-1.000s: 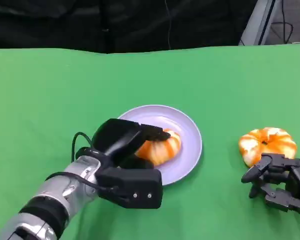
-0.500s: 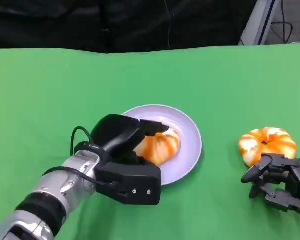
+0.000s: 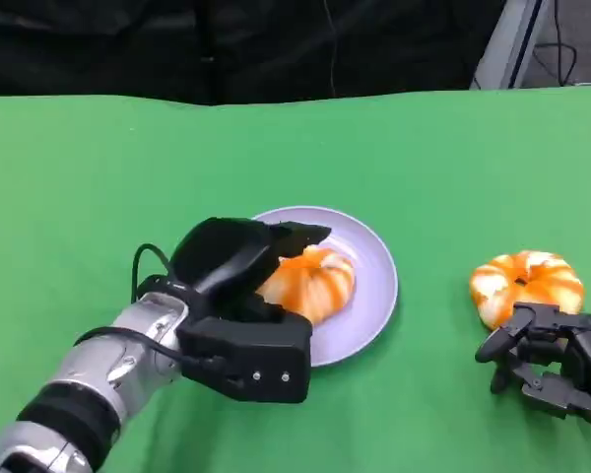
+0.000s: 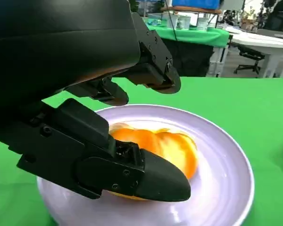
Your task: Grasp the bread from the table and place it into the plate.
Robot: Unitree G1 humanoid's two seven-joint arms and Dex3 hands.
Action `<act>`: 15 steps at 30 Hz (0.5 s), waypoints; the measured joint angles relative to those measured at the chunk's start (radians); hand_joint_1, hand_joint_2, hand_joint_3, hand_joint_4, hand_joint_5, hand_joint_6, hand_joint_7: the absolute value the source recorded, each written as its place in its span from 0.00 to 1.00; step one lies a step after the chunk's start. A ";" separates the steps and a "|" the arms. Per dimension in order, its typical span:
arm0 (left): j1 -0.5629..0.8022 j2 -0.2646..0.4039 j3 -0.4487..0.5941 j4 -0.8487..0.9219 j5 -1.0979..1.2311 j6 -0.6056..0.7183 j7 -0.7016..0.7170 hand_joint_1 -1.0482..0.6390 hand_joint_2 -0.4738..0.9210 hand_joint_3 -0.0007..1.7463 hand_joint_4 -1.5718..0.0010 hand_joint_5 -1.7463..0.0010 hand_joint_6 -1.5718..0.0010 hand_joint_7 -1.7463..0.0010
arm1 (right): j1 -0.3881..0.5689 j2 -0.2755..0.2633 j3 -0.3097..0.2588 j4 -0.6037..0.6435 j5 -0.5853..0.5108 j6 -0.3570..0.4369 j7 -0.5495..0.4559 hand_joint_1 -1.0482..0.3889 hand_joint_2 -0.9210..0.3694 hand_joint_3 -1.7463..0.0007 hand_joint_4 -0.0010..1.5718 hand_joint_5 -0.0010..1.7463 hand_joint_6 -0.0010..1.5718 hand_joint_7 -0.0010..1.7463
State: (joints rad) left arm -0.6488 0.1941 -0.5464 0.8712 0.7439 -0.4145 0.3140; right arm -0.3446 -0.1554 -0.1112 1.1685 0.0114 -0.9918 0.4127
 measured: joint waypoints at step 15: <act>0.102 0.025 0.069 -0.109 -0.063 -0.030 -0.026 0.03 1.00 0.20 0.67 1.00 0.73 1.00 | 0.000 0.000 -0.009 0.001 0.020 0.000 0.035 0.78 0.08 0.62 0.55 0.79 0.59 0.55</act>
State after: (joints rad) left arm -0.5469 0.2196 -0.4779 0.7619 0.6810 -0.4442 0.2876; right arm -0.3447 -0.1554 -0.1204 1.1692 0.0312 -0.9919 0.4473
